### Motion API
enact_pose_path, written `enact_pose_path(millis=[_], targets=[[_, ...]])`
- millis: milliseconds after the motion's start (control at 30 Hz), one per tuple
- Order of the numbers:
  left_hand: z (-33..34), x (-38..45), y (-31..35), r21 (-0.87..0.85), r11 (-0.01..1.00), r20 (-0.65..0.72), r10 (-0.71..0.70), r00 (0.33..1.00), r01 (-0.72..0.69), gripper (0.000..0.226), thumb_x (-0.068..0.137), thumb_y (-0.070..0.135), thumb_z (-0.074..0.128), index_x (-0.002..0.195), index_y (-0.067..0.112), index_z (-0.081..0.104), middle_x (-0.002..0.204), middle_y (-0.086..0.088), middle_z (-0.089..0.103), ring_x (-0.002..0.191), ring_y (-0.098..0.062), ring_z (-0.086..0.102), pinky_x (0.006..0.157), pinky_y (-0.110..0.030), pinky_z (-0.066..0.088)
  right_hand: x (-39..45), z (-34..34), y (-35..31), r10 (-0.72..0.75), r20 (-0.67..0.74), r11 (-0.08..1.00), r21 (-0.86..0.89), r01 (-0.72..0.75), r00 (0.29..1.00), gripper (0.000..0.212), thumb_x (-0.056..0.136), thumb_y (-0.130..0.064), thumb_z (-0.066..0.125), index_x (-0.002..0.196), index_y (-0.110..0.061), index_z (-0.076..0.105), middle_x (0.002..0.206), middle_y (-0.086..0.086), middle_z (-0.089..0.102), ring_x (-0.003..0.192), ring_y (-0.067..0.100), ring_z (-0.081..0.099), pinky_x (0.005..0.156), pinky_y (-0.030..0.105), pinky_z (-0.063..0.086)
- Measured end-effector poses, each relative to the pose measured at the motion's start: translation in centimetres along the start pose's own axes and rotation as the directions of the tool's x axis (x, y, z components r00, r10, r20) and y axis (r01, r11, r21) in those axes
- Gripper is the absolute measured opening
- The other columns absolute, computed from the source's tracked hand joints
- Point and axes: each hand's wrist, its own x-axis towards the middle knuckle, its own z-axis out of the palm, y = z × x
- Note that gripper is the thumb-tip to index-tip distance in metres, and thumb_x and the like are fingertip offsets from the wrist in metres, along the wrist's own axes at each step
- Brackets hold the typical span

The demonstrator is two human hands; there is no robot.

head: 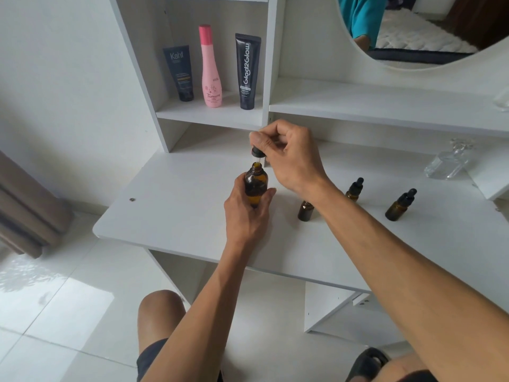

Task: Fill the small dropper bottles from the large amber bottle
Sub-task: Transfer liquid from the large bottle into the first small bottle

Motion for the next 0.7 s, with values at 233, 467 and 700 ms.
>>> enact_pose_path(millis=[233,467,700], targets=[[0.0,0.0,0.0,0.047,0.999,0.004,-0.004,1.0,0.004,0.039,0.09,0.03,0.074,0.123,0.018,0.058,0.098,0.009,0.065,0.08,0.022,0.054,0.068,0.001,0.037,0.6,-0.8,-2.0,-0.005,-0.085,0.983,0.183,0.02,0.996,0.016,0.094,-0.022,0.07,0.099,-0.007,0.071,0.088,0.015,0.075,0.076,0.021,0.076,0.069,0.031,0.062],[0.0,-0.1,0.0,0.062,0.998,0.0,-0.004,1.0,0.004,0.038,0.09,0.029,0.074,0.122,0.017,0.058,0.091,0.014,0.063,0.078,0.021,0.054,0.067,0.002,0.036,0.7,-2.7,-3.6,0.011,-0.159,0.952,0.303,0.038,0.987,0.015,0.096,-0.022,0.066,0.093,-0.008,0.071,0.09,0.012,0.076,0.08,0.024,0.075,0.078,0.046,0.063],[-0.1,-0.1,0.1,0.08,0.997,-0.002,-0.008,1.0,0.008,0.04,0.09,0.03,0.074,0.125,0.018,0.057,0.093,0.015,0.061,0.08,0.023,0.053,0.067,0.003,0.035,0.0,-6.6,-3.1,0.08,-0.248,0.931,0.364,0.016,0.966,0.02,0.097,-0.023,0.064,0.098,-0.004,0.068,0.095,0.013,0.075,0.082,0.024,0.077,0.074,0.038,0.063]])
